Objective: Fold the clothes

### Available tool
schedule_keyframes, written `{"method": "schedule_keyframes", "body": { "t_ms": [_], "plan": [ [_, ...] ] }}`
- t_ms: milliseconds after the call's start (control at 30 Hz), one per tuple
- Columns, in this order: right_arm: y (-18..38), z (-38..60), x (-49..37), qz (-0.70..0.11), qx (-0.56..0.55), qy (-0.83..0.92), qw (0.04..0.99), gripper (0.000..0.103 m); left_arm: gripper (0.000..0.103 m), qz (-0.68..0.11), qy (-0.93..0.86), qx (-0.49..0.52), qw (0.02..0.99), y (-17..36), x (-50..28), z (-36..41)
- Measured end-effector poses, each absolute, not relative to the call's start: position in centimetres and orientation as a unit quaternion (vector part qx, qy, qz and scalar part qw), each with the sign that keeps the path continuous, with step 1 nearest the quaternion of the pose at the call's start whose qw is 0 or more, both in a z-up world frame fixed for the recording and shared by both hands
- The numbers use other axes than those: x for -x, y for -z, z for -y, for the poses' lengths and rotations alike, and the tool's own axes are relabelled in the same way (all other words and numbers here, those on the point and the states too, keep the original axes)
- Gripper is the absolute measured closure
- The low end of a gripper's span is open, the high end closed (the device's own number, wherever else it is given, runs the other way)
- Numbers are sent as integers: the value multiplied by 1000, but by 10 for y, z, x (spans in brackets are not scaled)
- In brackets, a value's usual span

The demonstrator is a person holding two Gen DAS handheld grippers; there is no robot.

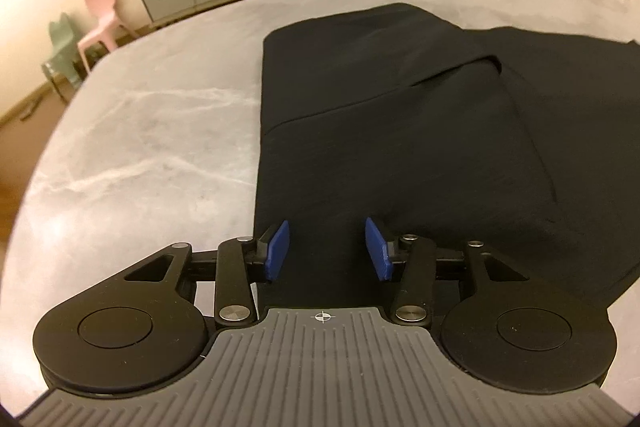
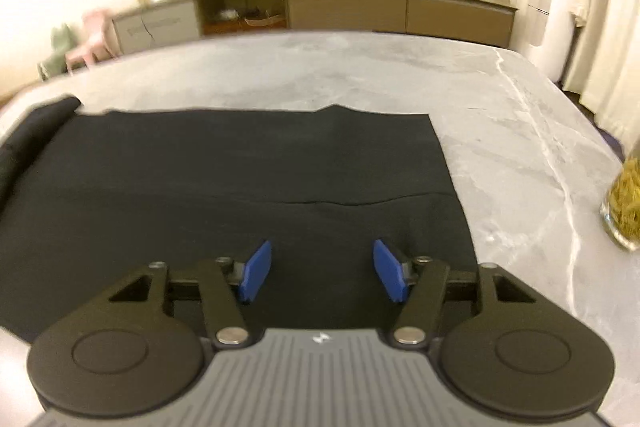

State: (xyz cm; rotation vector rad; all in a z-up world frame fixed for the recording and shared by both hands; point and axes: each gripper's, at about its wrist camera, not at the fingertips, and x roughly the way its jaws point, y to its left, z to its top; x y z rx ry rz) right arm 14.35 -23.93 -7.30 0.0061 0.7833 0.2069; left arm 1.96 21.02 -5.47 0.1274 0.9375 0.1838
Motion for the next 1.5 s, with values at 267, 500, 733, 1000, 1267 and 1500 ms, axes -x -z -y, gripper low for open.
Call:
{"method": "schedule_keyframes", "body": {
  "t_ms": [267,500,733,1000,1267,1500],
  "plan": [
    [79,287,-111,-384,-65,4,921,27,77,-373,-22,-21,927,-44,-30,-122],
    [77,250,-103,-365,8,-32,930,89,70,-419,190,16,888,-75,-111,44],
    [65,197,-76,-280,199,-1,939,91,65,-464,271,-57,841,-36,-178,181],
    [53,172,-60,-224,259,-40,939,89,103,-481,240,-102,837,8,-216,199],
    [2,214,-58,-252,-28,-212,944,47,103,-457,168,59,871,10,-189,53],
    [29,210,-96,-359,-55,-181,914,60,103,-471,138,36,870,43,-180,40]
  ]
}}
